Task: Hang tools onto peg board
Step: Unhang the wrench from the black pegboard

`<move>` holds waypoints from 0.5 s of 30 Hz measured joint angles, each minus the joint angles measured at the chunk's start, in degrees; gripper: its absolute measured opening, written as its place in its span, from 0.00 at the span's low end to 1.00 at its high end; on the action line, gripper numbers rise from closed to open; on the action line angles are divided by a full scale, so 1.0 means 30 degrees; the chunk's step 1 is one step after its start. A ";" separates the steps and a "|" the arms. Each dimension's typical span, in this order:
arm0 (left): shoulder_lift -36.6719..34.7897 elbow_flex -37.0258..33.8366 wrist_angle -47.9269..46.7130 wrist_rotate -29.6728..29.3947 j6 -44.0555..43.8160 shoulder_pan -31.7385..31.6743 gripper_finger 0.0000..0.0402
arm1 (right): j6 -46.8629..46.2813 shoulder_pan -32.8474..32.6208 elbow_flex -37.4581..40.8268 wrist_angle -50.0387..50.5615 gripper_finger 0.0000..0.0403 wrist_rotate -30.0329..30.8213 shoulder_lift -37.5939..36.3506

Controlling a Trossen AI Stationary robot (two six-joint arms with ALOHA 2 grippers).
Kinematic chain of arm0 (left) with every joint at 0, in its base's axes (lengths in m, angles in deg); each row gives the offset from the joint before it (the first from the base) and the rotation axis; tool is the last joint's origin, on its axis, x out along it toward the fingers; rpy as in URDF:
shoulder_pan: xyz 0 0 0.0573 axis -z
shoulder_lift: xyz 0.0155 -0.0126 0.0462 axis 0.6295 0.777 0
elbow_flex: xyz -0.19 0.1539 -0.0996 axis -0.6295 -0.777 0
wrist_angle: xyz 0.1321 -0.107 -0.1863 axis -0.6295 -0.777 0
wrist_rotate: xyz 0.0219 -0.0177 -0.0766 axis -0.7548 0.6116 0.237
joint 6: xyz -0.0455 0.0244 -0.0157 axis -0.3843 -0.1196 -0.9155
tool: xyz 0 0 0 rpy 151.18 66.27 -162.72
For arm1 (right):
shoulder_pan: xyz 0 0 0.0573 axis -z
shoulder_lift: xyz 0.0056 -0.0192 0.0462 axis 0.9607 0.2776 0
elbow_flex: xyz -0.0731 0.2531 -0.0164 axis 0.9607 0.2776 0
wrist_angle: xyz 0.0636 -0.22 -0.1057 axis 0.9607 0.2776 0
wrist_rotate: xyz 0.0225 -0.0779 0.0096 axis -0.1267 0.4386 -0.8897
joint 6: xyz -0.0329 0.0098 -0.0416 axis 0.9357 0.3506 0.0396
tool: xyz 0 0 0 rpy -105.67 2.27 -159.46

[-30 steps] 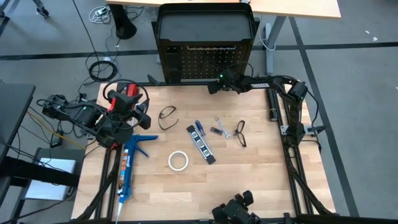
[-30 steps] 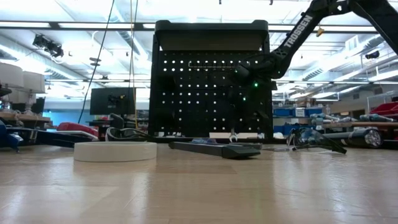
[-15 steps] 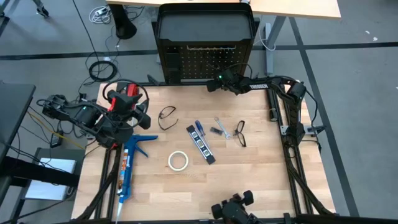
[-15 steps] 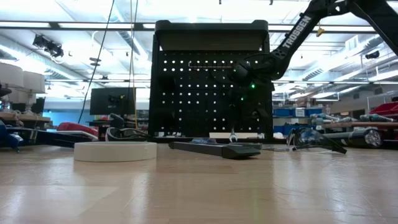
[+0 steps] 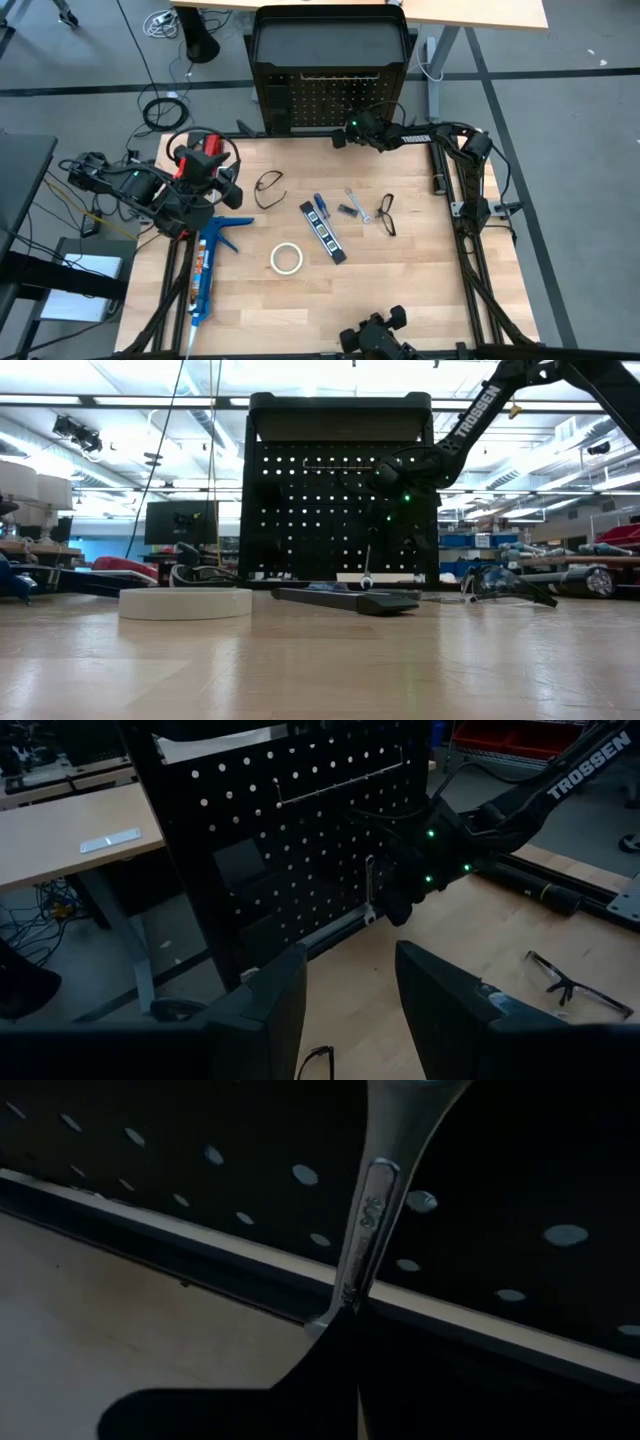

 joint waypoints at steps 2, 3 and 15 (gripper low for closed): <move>-0.0007 0.0000 0.0039 0.0000 -0.0007 -0.0004 0.40 | 0.0000 0.0010 0.0000 0.0000 0.01 -0.0363 0.0000; -0.0007 0.0000 0.0033 0.0000 -0.0006 0.0003 0.40 | 0.0000 0.0029 0.0000 0.0000 0.01 -0.0470 0.0000; 0.0147 -0.2147 0.3494 0.0445 -0.0017 0.0505 0.40 | 0.1660 0.0519 0.0007 0.3054 0.00 -0.3368 -0.1486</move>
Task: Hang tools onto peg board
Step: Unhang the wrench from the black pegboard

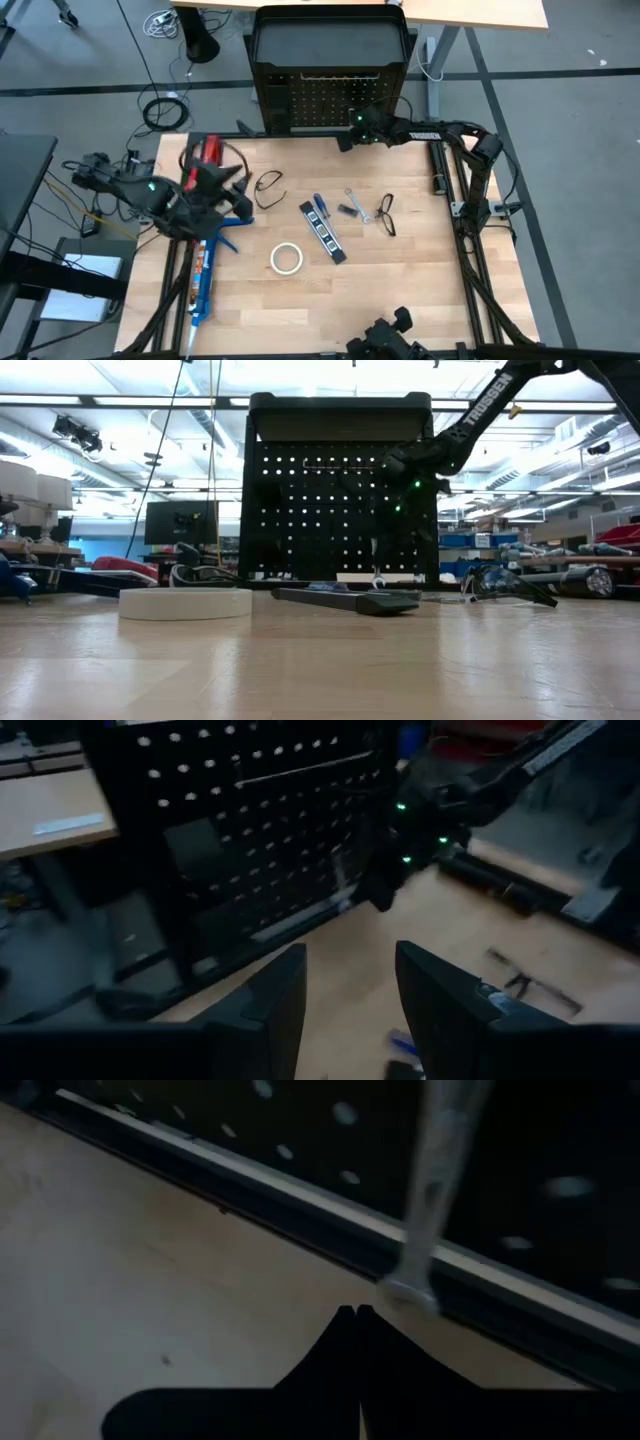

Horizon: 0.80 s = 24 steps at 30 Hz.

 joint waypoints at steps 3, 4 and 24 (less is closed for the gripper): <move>-0.0046 -0.2683 0.3298 -0.0915 0.0031 0.0982 0.40 | 0.0049 0.0227 0.0000 0.0668 0.00 -0.0451 -0.0721; 0.0010 -0.3634 0.4476 -0.0945 0.0058 0.1259 0.40 | 0.0080 0.0276 0.0000 0.0835 0.00 -0.0762 -0.0936; -0.0198 -1.0643 1.0333 -0.3411 -0.2705 0.4078 0.40 | -0.3021 -0.0177 0.3039 -0.3668 0.51 0.0191 -0.1399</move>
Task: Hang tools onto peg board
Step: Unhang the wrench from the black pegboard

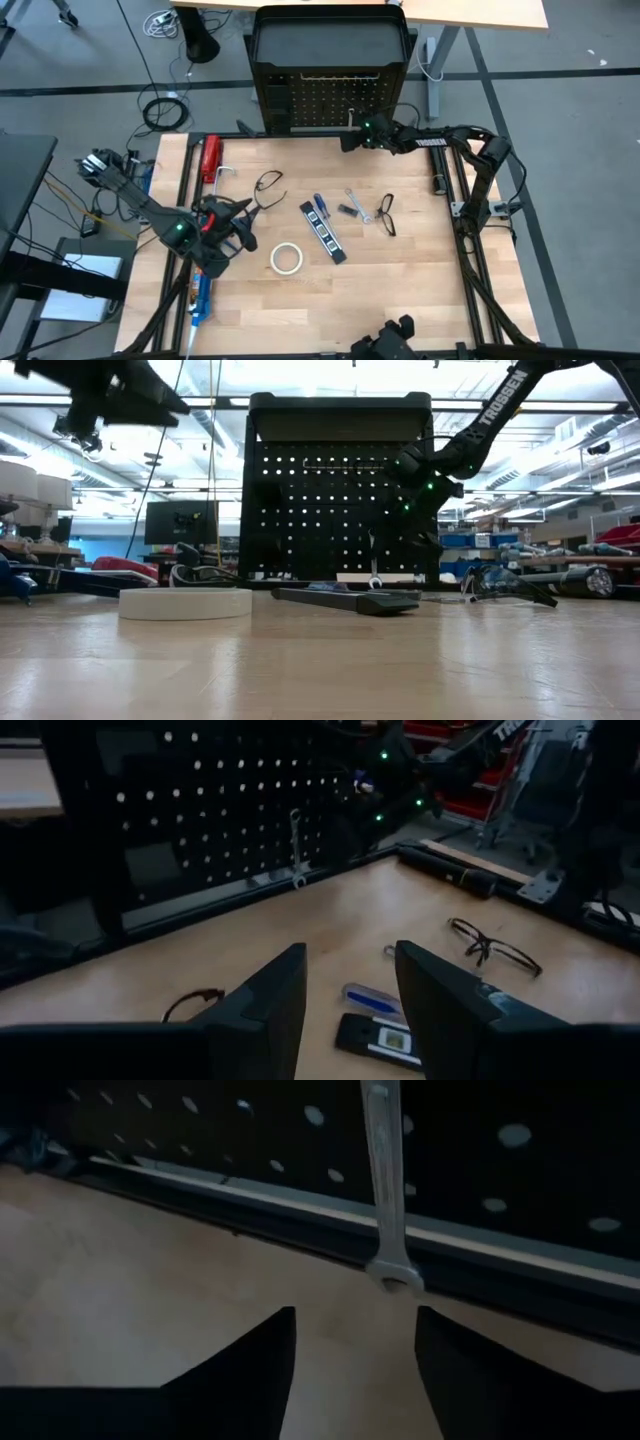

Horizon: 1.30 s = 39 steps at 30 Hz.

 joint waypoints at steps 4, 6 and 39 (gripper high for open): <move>0.0000 -0.0900 0.0102 0.0022 -0.0894 0.0076 0.40 | 0.0432 0.0136 0.0021 0.0101 0.51 -0.0231 0.0066; 0.0000 -0.1355 0.0333 0.0055 -0.0929 0.0061 0.40 | 0.0454 0.0162 0.0021 0.0250 0.51 -0.0233 0.0066; 0.0768 -0.3181 0.6529 0.7257 0.3449 -0.2733 0.40 | -0.1236 -0.6598 -0.2099 0.8829 0.42 0.2773 -0.4870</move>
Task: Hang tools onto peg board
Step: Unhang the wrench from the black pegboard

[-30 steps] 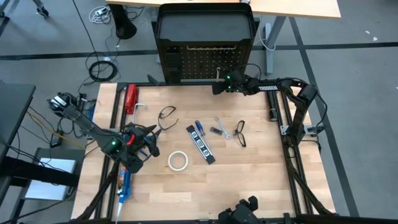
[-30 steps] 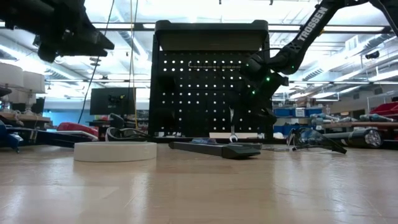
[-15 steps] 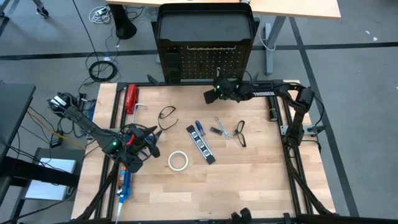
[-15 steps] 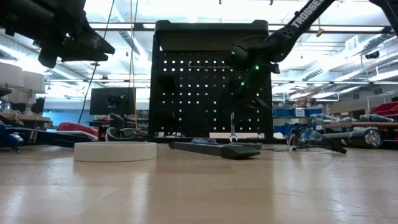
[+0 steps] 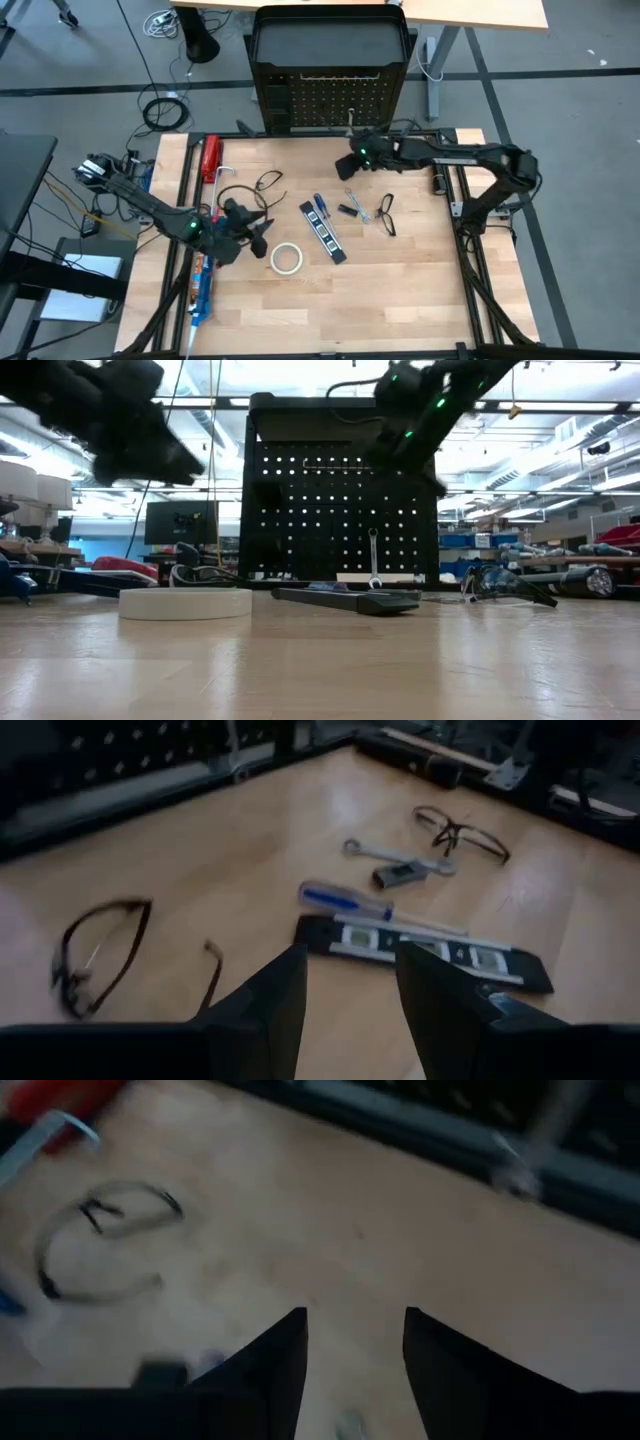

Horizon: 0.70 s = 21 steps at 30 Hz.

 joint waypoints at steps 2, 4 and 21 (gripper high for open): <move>0.0200 0.0001 0.1610 0.0657 0.1747 -0.0684 0.40 | -0.1395 -0.0666 0.0141 0.2008 0.42 0.1007 -0.0846; 0.0211 0.0005 0.3136 0.1558 0.2687 -0.1381 0.40 | -0.2854 -0.1131 0.0714 0.2498 0.42 0.1725 -0.1606; 0.0439 0.0015 0.5196 0.3781 0.5578 -0.7140 0.28 | 1.1087 0.1787 0.3024 -0.4482 0.42 0.3648 0.0666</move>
